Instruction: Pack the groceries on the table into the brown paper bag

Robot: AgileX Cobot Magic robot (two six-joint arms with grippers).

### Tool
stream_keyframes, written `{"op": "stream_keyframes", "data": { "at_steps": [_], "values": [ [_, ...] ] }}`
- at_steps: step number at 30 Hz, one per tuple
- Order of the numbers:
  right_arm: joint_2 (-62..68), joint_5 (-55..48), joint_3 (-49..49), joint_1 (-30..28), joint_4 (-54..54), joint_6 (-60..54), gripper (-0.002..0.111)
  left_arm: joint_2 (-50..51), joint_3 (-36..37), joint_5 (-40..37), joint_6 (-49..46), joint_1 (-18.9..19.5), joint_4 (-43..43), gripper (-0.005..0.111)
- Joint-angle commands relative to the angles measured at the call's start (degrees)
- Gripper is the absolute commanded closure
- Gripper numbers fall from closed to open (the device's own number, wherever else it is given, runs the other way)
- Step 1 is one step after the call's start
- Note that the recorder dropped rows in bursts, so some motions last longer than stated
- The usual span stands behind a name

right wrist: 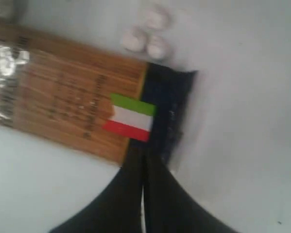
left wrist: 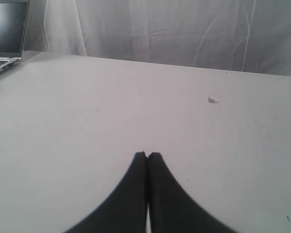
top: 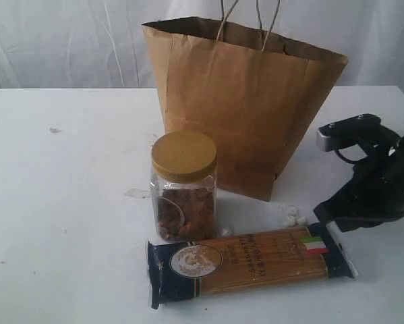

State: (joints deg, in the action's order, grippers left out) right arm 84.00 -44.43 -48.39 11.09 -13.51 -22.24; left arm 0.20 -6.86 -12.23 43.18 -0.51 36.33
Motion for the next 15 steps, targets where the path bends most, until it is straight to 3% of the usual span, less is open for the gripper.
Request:
{"op": "stream_keyframes", "data": {
  "at_steps": [1,8,15],
  "values": [
    [-0.22,2.5,0.99,1.13,-4.18,-4.79,0.108,-0.2,0.23,0.24,0.42,-0.3,0.35,0.107],
    [-1.37,21.56,9.39,0.88,-3.78,4.64,0.108,-0.2,0.23,0.24,0.42,-0.3,0.35,0.107],
    [-8.72,42.47,22.32,0.88,-9.44,4.63,0.108,-0.2,0.23,0.24,0.42,-0.3,0.35,0.107]
  ]
}}
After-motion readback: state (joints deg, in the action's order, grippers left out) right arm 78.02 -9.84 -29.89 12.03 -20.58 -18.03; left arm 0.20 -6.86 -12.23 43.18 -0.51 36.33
